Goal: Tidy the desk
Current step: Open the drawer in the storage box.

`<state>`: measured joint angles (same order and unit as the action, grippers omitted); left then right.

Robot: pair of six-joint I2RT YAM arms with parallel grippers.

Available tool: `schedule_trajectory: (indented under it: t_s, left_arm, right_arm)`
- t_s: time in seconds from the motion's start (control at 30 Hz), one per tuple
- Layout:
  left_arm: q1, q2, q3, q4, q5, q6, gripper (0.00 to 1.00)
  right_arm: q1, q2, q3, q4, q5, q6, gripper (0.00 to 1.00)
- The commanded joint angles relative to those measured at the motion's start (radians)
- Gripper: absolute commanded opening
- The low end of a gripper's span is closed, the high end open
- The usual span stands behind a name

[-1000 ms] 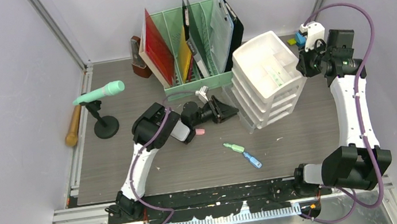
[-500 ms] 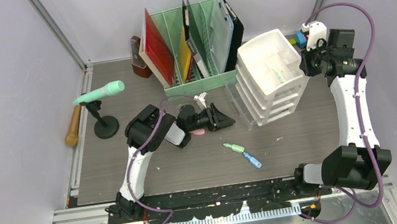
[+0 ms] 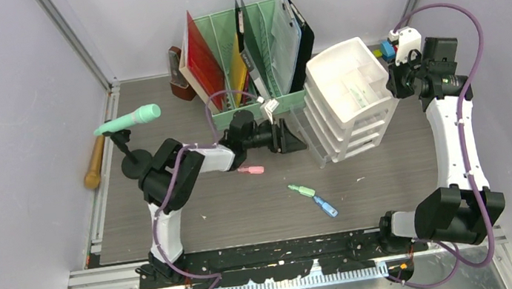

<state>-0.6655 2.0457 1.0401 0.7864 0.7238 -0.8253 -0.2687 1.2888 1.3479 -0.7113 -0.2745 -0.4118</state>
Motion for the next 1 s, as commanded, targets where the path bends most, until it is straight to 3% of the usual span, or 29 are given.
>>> schedule_trajectory:
  t_s: [0.0,0.1,0.2,0.53,0.73,0.97]
  left_arm:
    - [0.001,-0.112,0.124,-0.368,0.033,0.462,0.63]
    - [-0.017,-0.138,0.237,-0.679,0.018,0.777,0.69]
    - [-0.041,-0.146,0.340,-0.891,-0.013,1.065,0.75]
    - [-0.150,-0.046,0.604,-1.326,-0.088,1.816,0.79]
    - [-0.205,0.028,0.699,-1.403,-0.148,1.987,0.78]
    - [-0.223,0.114,0.740,-1.385,-0.216,2.105,0.78]
  right_arm:
    - [-0.011,0.021,0.008,0.016,0.099,-0.042,0.01]
    - [-0.010,0.023,0.006,0.017,0.097,-0.042,0.00]
    - [-0.008,0.026,0.003,0.018,0.093,-0.041,0.00]
    - [-0.006,0.039,-0.012,0.022,0.082,-0.035,0.00]
    - [-0.005,0.039,-0.026,0.026,0.083,-0.043,0.01]
    - [-0.005,0.035,-0.033,0.027,0.083,-0.044,0.00]
